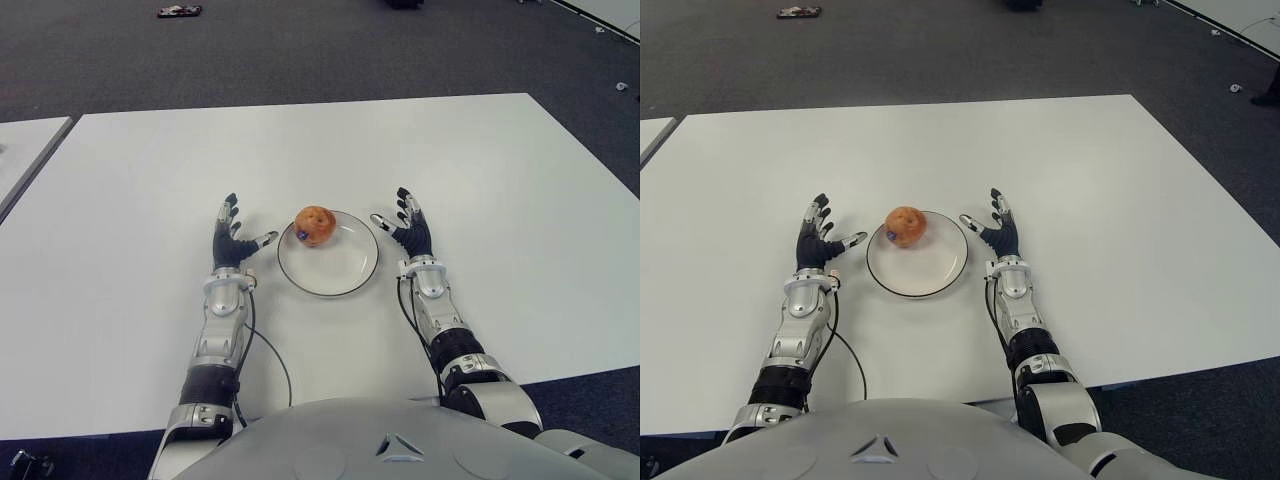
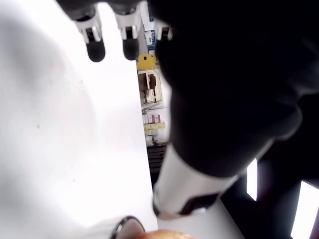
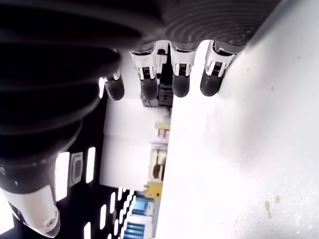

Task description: Put the apples into the plate.

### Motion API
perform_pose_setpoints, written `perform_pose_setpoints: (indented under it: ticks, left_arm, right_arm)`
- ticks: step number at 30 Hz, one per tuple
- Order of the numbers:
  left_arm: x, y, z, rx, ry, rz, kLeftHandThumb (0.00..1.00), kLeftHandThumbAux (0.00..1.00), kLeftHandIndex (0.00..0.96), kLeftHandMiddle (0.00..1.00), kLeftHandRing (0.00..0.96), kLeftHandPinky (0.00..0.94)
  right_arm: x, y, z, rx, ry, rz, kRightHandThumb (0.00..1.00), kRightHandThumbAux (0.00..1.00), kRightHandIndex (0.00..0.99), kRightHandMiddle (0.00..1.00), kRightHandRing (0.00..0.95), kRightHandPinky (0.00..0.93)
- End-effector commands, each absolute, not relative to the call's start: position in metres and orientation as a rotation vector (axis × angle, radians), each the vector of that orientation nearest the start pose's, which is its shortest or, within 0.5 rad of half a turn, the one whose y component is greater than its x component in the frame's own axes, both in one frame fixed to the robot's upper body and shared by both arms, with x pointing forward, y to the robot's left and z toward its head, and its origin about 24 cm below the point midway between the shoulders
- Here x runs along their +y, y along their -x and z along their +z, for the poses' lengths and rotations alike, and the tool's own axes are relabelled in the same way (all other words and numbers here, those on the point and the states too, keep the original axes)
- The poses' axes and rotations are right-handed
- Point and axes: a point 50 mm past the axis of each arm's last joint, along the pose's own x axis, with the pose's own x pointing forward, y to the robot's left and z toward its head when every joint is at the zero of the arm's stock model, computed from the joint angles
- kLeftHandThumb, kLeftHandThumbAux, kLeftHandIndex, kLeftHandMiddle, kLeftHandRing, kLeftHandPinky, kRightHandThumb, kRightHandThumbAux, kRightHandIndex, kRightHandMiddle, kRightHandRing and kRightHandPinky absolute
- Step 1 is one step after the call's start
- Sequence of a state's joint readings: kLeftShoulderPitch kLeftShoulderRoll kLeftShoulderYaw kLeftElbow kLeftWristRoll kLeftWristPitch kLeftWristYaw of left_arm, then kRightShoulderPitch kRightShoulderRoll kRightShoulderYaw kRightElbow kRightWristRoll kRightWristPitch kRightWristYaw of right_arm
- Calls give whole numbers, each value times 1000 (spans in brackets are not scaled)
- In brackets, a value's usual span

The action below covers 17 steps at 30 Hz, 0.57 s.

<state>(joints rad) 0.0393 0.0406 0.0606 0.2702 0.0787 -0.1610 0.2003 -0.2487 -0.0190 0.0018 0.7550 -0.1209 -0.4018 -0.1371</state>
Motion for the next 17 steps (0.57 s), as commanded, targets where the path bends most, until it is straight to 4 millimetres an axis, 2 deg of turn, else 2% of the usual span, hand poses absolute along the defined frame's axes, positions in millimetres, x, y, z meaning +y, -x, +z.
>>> perform_pose_setpoints:
  ticks: [1, 17]
  left_arm:
    - [184, -232, -14, 156, -136, 245, 0, 491, 0, 0, 0, 0]
    - [184, -233, -14, 159, -130, 247, 0, 502, 0, 0, 0, 0]
  right_arm:
    - [-141, -267, -40, 188, 155, -10, 96, 700, 0, 0, 5, 40]
    - [-143, -266, -40, 204, 162, -10, 85, 700, 0, 0, 7, 31]
